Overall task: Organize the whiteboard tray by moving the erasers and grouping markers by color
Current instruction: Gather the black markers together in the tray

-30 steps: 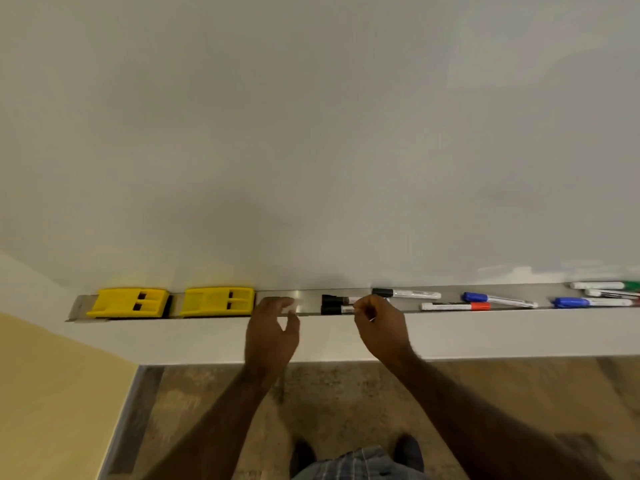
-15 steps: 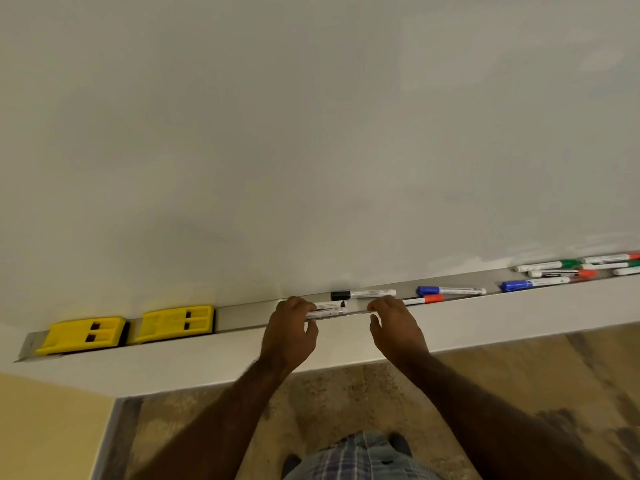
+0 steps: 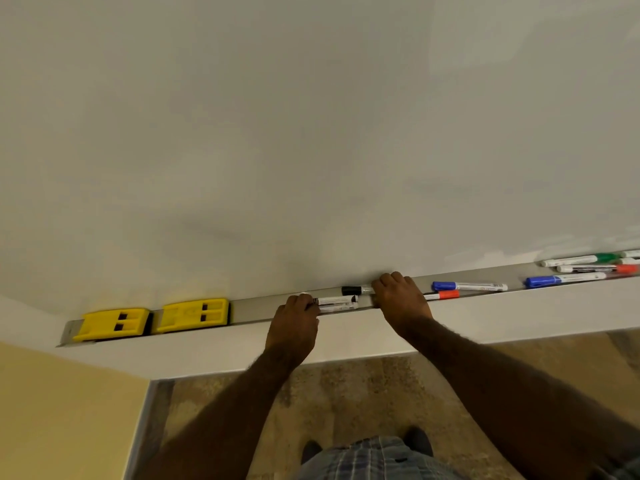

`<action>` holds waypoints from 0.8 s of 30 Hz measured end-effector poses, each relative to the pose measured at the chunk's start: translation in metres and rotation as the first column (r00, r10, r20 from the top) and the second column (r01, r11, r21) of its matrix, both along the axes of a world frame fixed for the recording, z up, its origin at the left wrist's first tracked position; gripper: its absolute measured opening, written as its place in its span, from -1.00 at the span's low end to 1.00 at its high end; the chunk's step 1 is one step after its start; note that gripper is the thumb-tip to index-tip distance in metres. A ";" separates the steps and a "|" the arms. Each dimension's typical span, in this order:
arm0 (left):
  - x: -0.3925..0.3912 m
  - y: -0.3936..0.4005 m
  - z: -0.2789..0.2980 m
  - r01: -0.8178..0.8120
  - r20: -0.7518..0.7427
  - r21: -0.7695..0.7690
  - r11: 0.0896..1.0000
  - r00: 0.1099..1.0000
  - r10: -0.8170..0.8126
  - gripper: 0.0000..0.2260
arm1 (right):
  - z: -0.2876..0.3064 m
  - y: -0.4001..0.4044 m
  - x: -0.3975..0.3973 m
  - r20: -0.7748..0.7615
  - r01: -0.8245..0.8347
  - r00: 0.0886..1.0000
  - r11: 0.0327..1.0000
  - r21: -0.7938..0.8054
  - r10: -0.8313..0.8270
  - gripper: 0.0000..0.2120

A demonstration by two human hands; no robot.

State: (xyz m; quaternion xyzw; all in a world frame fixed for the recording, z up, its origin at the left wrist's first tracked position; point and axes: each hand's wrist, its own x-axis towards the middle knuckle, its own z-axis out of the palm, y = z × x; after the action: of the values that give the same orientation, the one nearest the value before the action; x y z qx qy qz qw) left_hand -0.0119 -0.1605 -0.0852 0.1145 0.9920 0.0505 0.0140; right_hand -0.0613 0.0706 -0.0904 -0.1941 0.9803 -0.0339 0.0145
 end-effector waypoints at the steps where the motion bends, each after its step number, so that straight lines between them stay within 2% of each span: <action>1: 0.000 0.001 -0.001 0.004 0.005 0.001 1.000 1.000 -0.004 -0.75 | 0.000 0.000 -0.001 0.001 -0.006 1.000 1.000 0.003 0.006 -0.74; 8: -0.005 0.007 -0.001 0.003 0.008 0.009 1.000 1.000 -0.003 -0.68 | 0.001 -0.003 -0.002 -0.018 -0.014 1.000 1.000 -0.019 0.014 -0.74; 12: -0.010 0.006 0.000 -0.002 -0.006 0.012 1.000 1.000 0.002 -0.62 | 0.003 -0.006 0.000 -0.029 0.014 0.999 0.992 -0.128 -0.018 -0.77; 17: -0.011 0.001 -0.004 -0.111 0.023 0.042 0.993 0.994 0.111 -0.70 | 0.004 -0.016 0.009 -0.020 -0.017 1.000 0.970 -0.241 0.013 -0.75; 20: -0.012 0.001 -0.006 -0.158 0.068 0.098 0.983 0.986 0.152 -0.71 | 0.006 -0.023 0.011 -0.032 -0.021 0.999 0.968 -0.249 0.013 -0.74; 24: -0.012 0.008 -0.008 -0.136 0.094 0.160 0.978 0.988 0.122 -0.70 | 0.008 -0.032 0.012 -0.097 0.013 0.995 0.974 -0.226 -0.036 -0.72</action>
State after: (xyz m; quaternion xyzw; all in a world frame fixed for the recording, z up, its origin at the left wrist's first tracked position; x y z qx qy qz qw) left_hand -0.0241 -0.1528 -0.0929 0.0482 0.9882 0.1387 0.0427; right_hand -0.0497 0.0387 -0.0827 -0.1838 0.9719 -0.1352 -0.0572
